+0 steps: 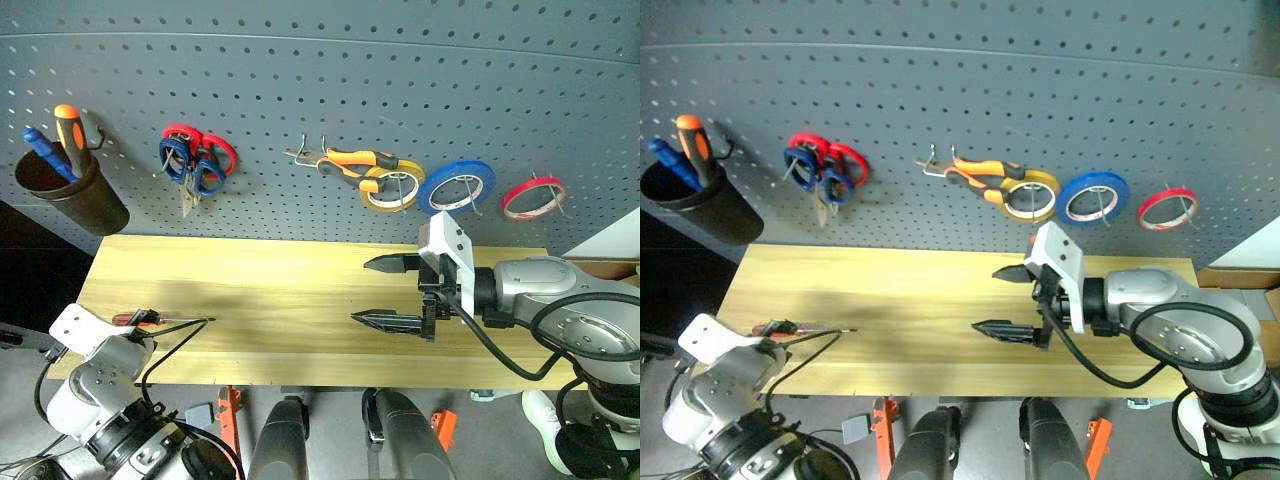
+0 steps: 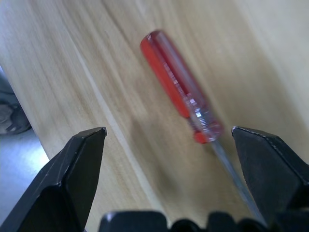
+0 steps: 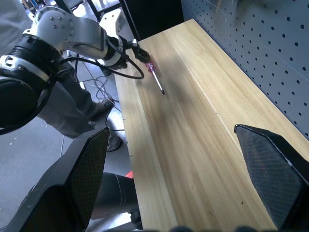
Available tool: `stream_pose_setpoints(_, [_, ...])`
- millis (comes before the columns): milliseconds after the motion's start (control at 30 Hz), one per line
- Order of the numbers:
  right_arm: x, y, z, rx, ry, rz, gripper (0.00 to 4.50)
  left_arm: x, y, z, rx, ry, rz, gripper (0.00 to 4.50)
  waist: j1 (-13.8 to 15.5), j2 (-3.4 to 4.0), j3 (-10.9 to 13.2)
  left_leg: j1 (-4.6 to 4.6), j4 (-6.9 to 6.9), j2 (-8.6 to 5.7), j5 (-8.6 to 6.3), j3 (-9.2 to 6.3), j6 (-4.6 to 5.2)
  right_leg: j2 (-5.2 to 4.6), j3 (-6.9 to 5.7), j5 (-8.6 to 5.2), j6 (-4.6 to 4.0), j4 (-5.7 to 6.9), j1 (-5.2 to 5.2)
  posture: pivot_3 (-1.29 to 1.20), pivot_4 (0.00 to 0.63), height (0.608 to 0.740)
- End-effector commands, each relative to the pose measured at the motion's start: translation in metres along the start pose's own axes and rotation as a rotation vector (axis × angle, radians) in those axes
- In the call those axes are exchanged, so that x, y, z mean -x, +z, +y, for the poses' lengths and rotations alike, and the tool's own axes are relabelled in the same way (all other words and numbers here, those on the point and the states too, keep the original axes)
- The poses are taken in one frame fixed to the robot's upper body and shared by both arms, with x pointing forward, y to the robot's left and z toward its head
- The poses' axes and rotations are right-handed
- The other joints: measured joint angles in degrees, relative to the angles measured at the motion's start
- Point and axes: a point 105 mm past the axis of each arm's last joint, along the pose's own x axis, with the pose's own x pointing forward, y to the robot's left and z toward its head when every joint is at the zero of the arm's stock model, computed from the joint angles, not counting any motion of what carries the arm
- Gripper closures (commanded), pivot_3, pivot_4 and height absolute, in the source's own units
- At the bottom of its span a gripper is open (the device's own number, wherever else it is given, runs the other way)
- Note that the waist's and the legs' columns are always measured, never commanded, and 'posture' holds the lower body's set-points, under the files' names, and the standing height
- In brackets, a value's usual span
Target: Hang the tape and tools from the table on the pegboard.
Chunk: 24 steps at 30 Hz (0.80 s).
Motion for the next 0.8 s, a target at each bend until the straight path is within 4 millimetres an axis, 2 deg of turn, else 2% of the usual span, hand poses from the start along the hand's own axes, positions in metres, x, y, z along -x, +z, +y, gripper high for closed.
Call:
stream_pose_setpoints(33, [0.002, 0.003, 0.006, 0.028, 0.013, -0.022, 0.00, -0.003, 0.017, -0.007, 0.007, -0.016, -0.065, 0.03, 0.1, 0.00, 0.0, -0.02, 0.00, 0.00, 0.00, 0.00, 0.00, 0.00, 0.00, 0.00, 0.00, -0.01, 0.00, -0.06, 0.332, 0.740])
stream_pose_setpoints(433, [0.005, 0.001, 0.008, 0.031, 0.013, -0.011, 0.00, -0.029, 0.013, -0.015, -0.016, 0.022, -0.039, 0.03, -0.1, -0.02, 0.0, -0.02, -0.01, 0.01, 0.10, 0.03, -0.18, -0.02, 0.01, 0.00, 0.00, -0.01, -0.03, -0.07, 0.334, 0.740])
stream_pose_setpoints(600, [0.005, 0.004, 0.008, 0.038, 0.006, -0.010, 0.00, -0.042, 0.022, -0.023, -0.089, 0.019, -0.038, 0.03, -0.1, -0.01, 0.0, -0.02, -0.02, 0.00, 0.09, 0.02, -0.16, -0.02, -0.02, 0.00, 0.00, -0.02, -0.03, -0.08, 0.335, 0.740])
stream_pose_setpoints(700, [0.005, 0.006, 0.008, 0.043, 0.004, -0.009, 0.00, -0.047, 0.027, -0.028, -0.126, 0.007, -0.039, 0.57, -0.1, -0.01, 0.0, -0.03, -0.02, 0.00, 0.09, 0.03, -0.17, -0.02, -0.01, 0.00, 0.00, -0.04, -0.04, -0.09, 0.336, 0.740])
stream_pose_setpoints(800, [0.006, 0.008, 0.007, 0.053, -0.004, -0.006, 0.00, -0.046, 0.025, -0.037, -0.195, -0.036, -0.016, 1.54, -0.2, 0.00, 0.0, -0.06, -0.03, 0.00, 0.10, 0.04, -0.18, -0.03, -0.01, 0.00, 0.00, -0.05, -0.07, -0.09, 0.336, 0.740])
